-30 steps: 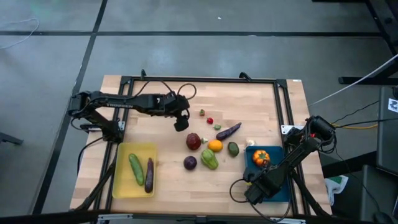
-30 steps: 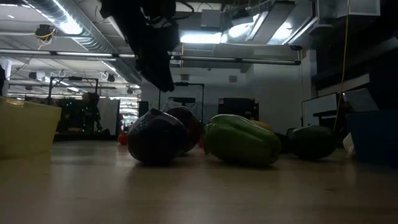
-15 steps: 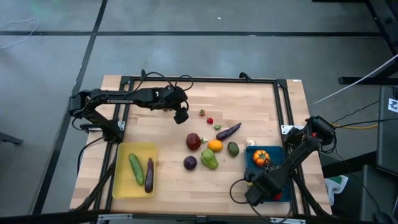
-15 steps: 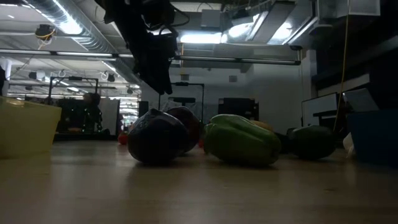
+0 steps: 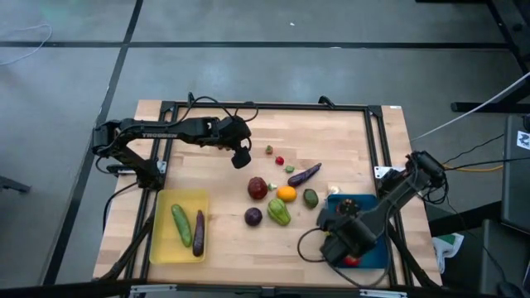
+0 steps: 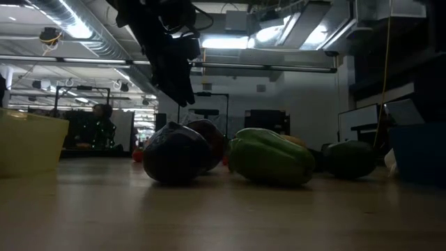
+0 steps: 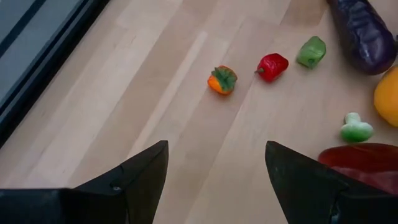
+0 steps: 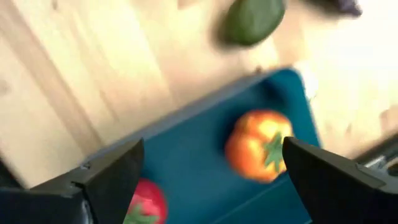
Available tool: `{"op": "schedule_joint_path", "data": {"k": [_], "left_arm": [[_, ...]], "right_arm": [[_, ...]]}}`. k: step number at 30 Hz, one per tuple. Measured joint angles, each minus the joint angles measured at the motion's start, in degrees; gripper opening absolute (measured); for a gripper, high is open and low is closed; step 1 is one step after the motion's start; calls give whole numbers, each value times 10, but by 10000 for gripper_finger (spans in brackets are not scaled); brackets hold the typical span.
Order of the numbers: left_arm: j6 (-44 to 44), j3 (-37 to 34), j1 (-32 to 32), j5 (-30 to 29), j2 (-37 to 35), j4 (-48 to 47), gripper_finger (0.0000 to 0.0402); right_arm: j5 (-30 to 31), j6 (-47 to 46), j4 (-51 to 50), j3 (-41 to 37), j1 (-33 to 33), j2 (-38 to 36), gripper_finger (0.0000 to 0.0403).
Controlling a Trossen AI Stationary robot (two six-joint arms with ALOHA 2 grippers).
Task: Sort produce into baskets
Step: Put the green lemon into the blue bin
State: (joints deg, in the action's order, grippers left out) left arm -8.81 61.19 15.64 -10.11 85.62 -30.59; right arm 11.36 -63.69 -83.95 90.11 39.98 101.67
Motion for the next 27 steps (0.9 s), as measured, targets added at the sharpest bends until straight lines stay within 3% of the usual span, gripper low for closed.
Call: {"op": "schedule_joint_path", "data": {"k": [13, 27], "left_arm": [[2, 0, 0, 1, 0, 0, 265], [24, 0, -32, 2, 0, 0, 265]], "right_arm": [[7, 116, 66, 0, -87, 0, 379], [7, 146, 121, 0, -142, 0, 379]]}}
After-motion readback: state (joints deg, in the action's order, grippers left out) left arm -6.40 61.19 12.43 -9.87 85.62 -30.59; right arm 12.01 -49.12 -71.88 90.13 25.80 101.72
